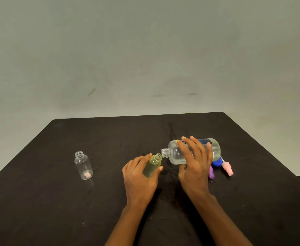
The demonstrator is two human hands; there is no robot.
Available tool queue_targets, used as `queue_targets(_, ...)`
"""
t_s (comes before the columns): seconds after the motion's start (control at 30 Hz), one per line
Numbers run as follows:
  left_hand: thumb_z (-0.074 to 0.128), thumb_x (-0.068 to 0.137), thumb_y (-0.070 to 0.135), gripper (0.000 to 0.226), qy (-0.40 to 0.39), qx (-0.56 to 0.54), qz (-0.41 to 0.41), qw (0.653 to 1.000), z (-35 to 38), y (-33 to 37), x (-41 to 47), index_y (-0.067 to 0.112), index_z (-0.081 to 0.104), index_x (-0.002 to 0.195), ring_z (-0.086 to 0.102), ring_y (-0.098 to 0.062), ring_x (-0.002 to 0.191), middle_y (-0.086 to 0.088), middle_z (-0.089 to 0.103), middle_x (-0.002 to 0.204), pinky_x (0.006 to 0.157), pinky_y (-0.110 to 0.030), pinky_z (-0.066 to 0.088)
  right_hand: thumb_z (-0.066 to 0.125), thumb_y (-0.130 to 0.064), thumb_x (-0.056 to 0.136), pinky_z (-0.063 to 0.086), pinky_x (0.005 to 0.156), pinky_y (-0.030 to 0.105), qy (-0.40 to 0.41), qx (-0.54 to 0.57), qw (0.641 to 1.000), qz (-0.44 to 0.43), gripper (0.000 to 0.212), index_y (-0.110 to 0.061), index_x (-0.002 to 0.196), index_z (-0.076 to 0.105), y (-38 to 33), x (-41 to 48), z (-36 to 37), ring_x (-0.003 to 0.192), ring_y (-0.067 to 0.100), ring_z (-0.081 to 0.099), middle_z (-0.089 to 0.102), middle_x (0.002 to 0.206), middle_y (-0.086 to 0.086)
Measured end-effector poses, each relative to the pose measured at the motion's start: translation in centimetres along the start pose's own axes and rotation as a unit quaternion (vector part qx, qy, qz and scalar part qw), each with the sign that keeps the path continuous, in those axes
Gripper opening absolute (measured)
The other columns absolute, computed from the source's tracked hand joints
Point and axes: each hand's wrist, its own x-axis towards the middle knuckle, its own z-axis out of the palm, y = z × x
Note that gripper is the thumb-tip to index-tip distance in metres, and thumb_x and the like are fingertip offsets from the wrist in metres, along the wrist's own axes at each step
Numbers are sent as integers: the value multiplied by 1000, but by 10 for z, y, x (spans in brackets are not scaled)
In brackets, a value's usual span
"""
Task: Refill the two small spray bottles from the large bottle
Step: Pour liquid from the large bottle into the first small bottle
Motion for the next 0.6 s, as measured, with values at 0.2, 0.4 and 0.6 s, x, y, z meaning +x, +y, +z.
queue_targets(0.2,88,61,22,44,1,1,-2,1000,-1,2,0,15,72,102,55,-2,85,13,65,93,89,-30,37,59,19,58,15,114,48,0,-2,1000,-5,64,-9,115,65,0,0,0,125,25,44,62,122,11)
queue_targets(0.4,89,61,20,44,-3,-1,-2,1000,-2,2,-1,14,72,101,57,-5,85,10,67,93,89,-32,39,68,24,52,17,112,51,-9,-4,1000,0,70,-8,114,66,0,0,-1,125,25,43,62,122,12)
queue_targets(0.6,89,61,20,44,-4,0,0,1000,-2,2,-1,13,72,101,59,-7,86,9,68,93,89,-31,38,68,23,53,16,113,50,-9,-3,1000,-3,70,-8,116,64,1,0,-1,125,26,43,62,122,12)
